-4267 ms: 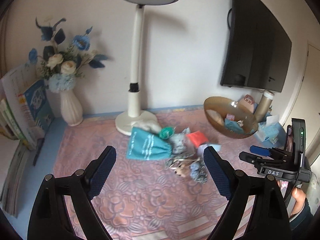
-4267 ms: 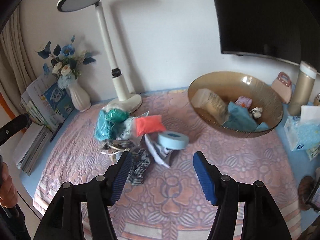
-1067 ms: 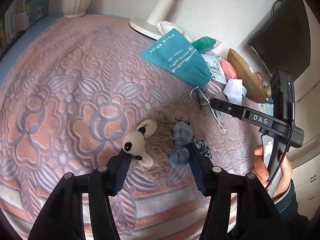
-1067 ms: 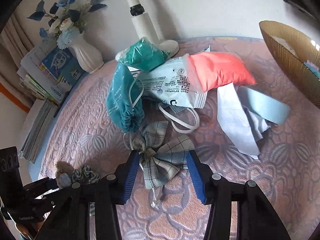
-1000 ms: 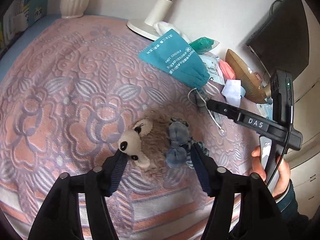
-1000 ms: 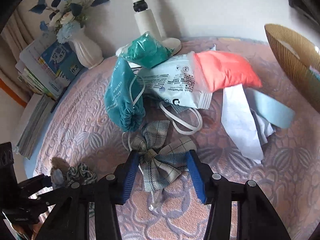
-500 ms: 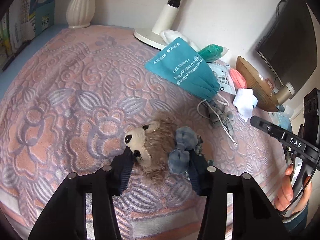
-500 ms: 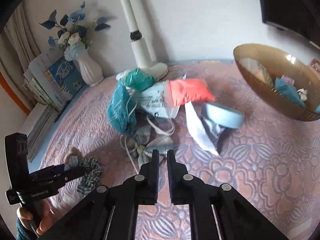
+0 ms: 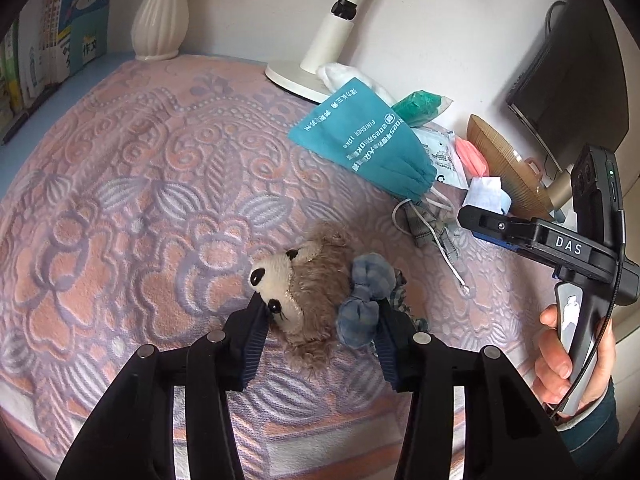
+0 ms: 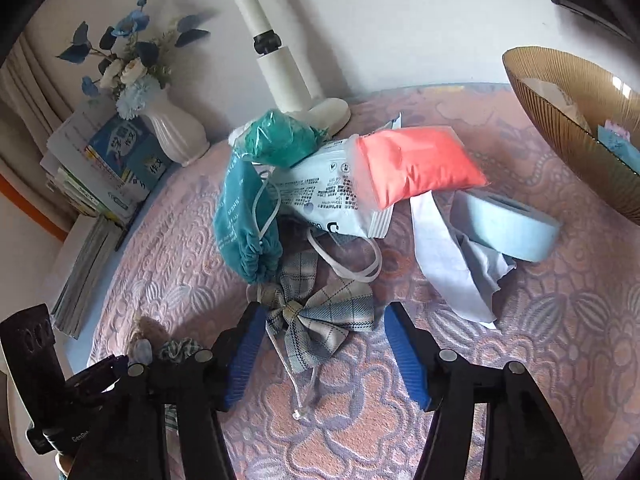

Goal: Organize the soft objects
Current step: 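Grasp the plaid bow with the right tool while the left tool holds the teddy bear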

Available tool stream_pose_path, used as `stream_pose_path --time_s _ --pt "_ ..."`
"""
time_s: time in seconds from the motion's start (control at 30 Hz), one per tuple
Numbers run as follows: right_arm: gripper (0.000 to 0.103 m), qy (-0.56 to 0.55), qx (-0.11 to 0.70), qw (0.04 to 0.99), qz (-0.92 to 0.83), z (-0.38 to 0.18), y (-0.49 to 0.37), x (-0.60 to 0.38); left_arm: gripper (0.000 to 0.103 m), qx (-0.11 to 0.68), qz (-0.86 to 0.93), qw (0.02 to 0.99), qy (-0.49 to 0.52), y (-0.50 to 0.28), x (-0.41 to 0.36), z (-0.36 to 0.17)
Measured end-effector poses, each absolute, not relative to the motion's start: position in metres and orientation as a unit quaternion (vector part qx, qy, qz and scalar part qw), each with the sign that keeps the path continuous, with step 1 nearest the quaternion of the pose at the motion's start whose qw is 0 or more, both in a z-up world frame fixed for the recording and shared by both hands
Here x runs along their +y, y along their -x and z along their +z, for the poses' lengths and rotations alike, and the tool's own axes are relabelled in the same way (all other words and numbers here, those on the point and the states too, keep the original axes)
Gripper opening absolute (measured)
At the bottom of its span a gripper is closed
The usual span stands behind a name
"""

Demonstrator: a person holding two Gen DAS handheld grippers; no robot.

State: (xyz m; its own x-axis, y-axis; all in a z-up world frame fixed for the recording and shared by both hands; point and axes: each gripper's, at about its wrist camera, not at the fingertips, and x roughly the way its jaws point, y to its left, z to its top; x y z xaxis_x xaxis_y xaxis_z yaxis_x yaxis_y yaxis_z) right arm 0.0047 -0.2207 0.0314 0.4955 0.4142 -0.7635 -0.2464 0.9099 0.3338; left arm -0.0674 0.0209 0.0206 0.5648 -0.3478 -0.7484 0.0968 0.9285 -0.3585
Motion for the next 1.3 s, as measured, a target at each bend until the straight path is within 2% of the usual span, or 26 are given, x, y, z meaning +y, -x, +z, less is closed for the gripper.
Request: stream_pose_path --time_s 0.17,0.23,0.27,0.3,0.5,0.57,0.7,0.77,0.83,0.9,0.93,1.0,1.07,1.17,1.23,1.27,1.3 --pt "0.060 -0.066 0.475 0.859 0.178 0.028 -0.012 -0.212 0.045 0.448 -0.127 0.874 0.140 0.067 0.021 0.021" --pt "0.051 -0.053 0.483 0.855 0.182 0.020 -0.017 -0.201 0.045 0.448 -0.128 0.873 0.141 0.067 0.022 0.021" --pt "0.043 -0.036 0.478 0.860 0.173 0.019 -0.016 -0.197 0.045 0.448 -0.128 0.873 0.141 0.068 0.022 0.021" --pt "0.027 -0.008 0.468 0.868 0.166 0.021 -0.013 -0.189 0.045 0.448 -0.128 0.873 0.141 0.068 0.022 0.021" --pt "0.026 0.034 0.399 0.905 0.143 0.048 0.022 -0.190 0.045 0.448 -0.128 0.873 0.141 0.067 0.022 0.021" --pt "0.026 0.006 0.388 0.911 0.137 0.059 0.033 -0.211 0.045 0.448 -0.128 0.873 0.142 0.068 0.021 0.021" --pt "0.026 -0.093 0.416 0.890 0.161 0.063 0.053 -0.264 0.045 0.449 -0.127 0.873 0.143 0.068 0.022 0.021" --pt "0.029 -0.116 0.448 0.870 0.167 0.053 0.062 -0.281 0.045 0.448 -0.127 0.873 0.142 0.069 0.021 0.021" --pt "0.045 -0.129 0.472 0.856 0.170 0.041 0.068 -0.291 0.051 0.448 -0.134 0.872 0.144 0.069 0.020 0.021" --pt "0.046 -0.122 0.499 0.845 0.148 0.028 0.072 -0.299 0.056 0.449 -0.140 0.870 0.146 0.070 0.021 0.022" --pt "0.051 -0.122 0.502 0.845 0.139 0.024 0.074 -0.303 0.060 0.451 -0.142 0.868 0.147 0.071 0.022 0.023" --pt "0.065 -0.136 0.495 0.846 0.144 0.024 0.079 -0.314 0.082 0.457 -0.152 0.863 0.154 0.073 0.022 0.026" --pt "0.073 -0.131 0.488 0.853 0.135 0.030 0.084 -0.320 0.092 0.459 -0.140 0.864 0.153 0.073 0.021 0.029" --pt "0.077 -0.110 0.473 0.863 0.138 0.040 0.088 -0.319 0.091 0.471 -0.109 0.864 0.142 0.062 0.018 0.026" --pt "0.077 -0.098 0.469 0.865 0.152 0.046 0.087 -0.308 0.084 0.469 -0.093 0.869 0.128 0.057 0.013 0.026" --pt "0.078 -0.093 0.468 0.865 0.158 0.046 0.086 -0.303 0.063 0.469 -0.089 0.871 0.117 0.056 0.009 0.026" --pt "0.078 -0.082 0.467 0.865 0.164 0.045 0.086 -0.298 0.049 0.473 -0.084 0.871 0.101 0.055 0.004 0.026"
